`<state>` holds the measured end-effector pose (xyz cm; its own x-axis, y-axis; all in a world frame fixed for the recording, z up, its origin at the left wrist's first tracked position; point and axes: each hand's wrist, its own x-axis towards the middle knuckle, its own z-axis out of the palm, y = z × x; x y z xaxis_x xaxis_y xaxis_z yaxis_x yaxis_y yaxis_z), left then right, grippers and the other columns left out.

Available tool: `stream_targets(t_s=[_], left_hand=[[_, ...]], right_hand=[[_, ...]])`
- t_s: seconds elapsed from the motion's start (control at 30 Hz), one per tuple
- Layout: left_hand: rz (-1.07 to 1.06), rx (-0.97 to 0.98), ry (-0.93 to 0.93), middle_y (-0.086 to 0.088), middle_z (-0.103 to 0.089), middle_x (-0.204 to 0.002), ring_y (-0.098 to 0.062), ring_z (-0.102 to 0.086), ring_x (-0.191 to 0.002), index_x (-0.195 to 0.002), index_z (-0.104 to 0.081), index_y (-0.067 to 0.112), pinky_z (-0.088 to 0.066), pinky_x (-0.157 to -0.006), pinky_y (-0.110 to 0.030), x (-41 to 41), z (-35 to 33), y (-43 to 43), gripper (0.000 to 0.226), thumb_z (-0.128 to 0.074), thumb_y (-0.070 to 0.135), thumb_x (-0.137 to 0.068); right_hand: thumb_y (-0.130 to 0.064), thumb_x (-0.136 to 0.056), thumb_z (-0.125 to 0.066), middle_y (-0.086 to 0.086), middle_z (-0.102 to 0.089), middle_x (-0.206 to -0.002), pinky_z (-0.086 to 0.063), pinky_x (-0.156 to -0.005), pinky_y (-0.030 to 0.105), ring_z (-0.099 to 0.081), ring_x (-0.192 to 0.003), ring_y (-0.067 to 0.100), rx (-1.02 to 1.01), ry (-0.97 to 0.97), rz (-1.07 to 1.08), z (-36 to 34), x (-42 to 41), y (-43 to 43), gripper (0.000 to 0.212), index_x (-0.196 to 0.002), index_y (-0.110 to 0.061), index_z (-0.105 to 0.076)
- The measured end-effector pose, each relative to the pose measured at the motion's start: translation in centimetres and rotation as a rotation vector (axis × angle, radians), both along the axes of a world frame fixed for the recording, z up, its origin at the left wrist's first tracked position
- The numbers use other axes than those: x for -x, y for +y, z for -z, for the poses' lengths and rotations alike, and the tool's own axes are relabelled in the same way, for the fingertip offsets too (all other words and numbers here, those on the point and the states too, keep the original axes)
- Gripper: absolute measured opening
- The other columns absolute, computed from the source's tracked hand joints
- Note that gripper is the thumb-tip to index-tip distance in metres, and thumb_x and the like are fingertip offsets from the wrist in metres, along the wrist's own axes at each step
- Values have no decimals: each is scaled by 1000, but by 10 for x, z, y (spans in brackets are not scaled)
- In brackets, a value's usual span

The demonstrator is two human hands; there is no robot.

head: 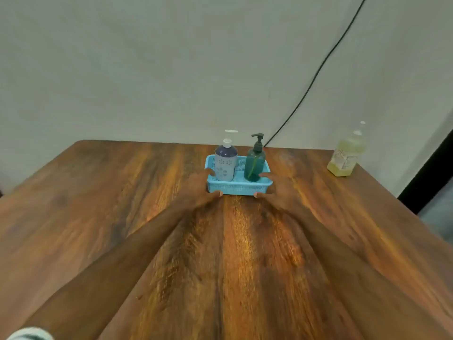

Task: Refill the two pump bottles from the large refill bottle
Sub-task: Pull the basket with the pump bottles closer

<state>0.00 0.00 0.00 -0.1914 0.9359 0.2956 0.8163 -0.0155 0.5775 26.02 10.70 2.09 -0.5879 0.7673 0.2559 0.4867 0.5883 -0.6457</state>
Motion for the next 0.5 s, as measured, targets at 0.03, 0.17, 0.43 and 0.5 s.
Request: stream_targets(t_s=[0.03, 0.17, 0.43, 0.5], left_hand=[[-51, 42, 37, -4, -71, -124, -12, -66, -99, -126, -65, 17, -52, -75, -18, 1, 2, 6, 47, -79, 41, -89], [-148, 90, 32, -8, -71, -125, -13, -64, -93, -122, -70, 11, -42, -60, -8, -3, 4, 11, 36, -77, 32, -93], [-130, 2, 38, -7, -72, -122, -1, -60, -78, -121, -72, 10, -49, -59, -6, -22, -7, -38, 37, -78, 32, -92], [-110, -38, 17, -5, -73, -120, -3, -65, -82, -118, -73, 13, -57, -66, -13, -26, -7, -60, 34, -76, 36, -93]], right_hand=[[-33, -88, -75, -9, -59, -120, -38, -72, 4, -58, -109, 9, 13, -62, 24, 3, 4, 5, 46, -129, -17, -61], [-35, -90, -72, -2, -69, -105, -39, -59, 9, -60, -84, 2, 62, -118, 103, 16, 13, 15, 28, -110, -17, -71], [-33, -86, -76, -6, -67, -96, -43, -64, 14, -63, -84, 5, 74, -59, 127, 3, -7, -23, 24, -103, -17, -71], [-34, -86, -76, -8, -68, -90, -39, -59, 11, -63, -78, 4, 46, -48, 109, 0, -15, -40, 18, -96, -20, -71]])
